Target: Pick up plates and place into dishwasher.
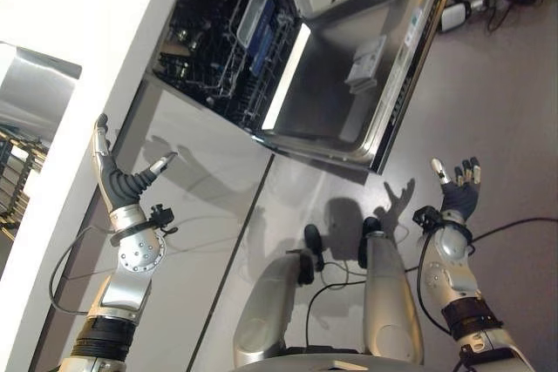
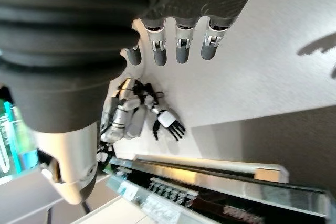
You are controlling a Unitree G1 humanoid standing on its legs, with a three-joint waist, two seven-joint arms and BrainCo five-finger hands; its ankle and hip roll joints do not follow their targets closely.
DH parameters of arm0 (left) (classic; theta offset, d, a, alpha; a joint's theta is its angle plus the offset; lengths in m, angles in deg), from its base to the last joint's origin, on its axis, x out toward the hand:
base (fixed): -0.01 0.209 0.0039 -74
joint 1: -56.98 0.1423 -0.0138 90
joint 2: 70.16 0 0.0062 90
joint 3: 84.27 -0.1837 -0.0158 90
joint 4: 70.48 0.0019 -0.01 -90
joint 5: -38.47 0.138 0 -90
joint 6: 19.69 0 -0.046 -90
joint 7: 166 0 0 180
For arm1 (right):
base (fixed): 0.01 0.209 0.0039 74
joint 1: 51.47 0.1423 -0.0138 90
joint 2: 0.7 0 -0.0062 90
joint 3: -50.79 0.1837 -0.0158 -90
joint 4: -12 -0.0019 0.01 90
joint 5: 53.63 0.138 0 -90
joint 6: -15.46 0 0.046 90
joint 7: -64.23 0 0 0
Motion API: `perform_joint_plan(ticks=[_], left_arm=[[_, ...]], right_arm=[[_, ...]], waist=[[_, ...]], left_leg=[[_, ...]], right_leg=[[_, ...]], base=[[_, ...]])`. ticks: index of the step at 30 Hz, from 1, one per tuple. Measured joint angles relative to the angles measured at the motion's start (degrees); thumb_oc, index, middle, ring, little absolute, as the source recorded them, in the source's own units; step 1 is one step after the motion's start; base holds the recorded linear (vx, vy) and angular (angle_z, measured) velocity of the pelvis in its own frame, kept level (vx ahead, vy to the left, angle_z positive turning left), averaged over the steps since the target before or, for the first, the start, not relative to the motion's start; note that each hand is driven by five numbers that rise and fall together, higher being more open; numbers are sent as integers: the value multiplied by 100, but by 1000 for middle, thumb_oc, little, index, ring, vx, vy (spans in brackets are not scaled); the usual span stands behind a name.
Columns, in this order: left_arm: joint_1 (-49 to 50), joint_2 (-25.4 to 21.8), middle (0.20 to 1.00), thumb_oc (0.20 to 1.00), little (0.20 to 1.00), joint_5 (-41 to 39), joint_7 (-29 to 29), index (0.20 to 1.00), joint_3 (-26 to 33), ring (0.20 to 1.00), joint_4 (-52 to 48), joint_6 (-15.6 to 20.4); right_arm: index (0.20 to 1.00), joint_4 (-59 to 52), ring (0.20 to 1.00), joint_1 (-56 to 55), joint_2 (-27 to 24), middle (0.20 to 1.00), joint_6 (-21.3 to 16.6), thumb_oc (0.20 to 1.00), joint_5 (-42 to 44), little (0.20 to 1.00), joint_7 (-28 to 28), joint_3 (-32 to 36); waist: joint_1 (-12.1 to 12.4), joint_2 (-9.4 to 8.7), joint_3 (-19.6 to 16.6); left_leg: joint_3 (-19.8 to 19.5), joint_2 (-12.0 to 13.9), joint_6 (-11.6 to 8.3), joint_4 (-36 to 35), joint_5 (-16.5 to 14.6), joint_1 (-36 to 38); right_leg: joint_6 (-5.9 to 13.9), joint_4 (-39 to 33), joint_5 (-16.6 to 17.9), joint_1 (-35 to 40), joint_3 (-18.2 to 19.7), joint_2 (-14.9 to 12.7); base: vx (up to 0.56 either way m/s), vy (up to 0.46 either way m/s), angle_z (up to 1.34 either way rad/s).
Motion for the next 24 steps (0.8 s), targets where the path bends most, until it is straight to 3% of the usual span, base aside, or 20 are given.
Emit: perform_joint_plan(ticks=[7,15,17,24], left_arm=[[-184,-4,1000,1000,1000,47,-45,1000,-167,1000,-223,-20],[-645,-66,1000,1000,1000,183,-52,1000,-566,1000,-300,-98],[-754,-88,1000,1000,1000,257,-45,1000,-638,1000,-302,-132],[-768,-185,1000,1000,1000,267,-29,1000,-782,1000,-355,-130]], right_arm=[[1000,514,1000,754,76,1000,62,1000,824,1000,627,-4],[1000,1183,1000,1859,107,1000,996,1000,1825,1000,1418,-243],[1000,1393,1000,2002,84,1000,1079,1000,2001,1000,1432,-216],[1000,1471,1000,2180,-4,1000,1381,1000,2280,1000,1488,-244]], waist=[[110,-4,3],[359,-5,3],[477,-8,6],[481,-11,8]], left_leg=[[-12,-66,-23,202,47,-678],[-225,-186,-72,574,116,-1443],[-254,-199,-90,683,118,-1552],[-345,-203,-108,860,83,-1781]], right_leg=[[-63,366,-31,-717,4,-97],[-187,849,-151,-1385,-217,-300],[-230,980,-184,-1462,-260,-347],[-242,1170,-293,-1587,-349,-379]], base=[[-26,23,7],[-16,-26,21],[-1,-16,22],[23,-62,10]])
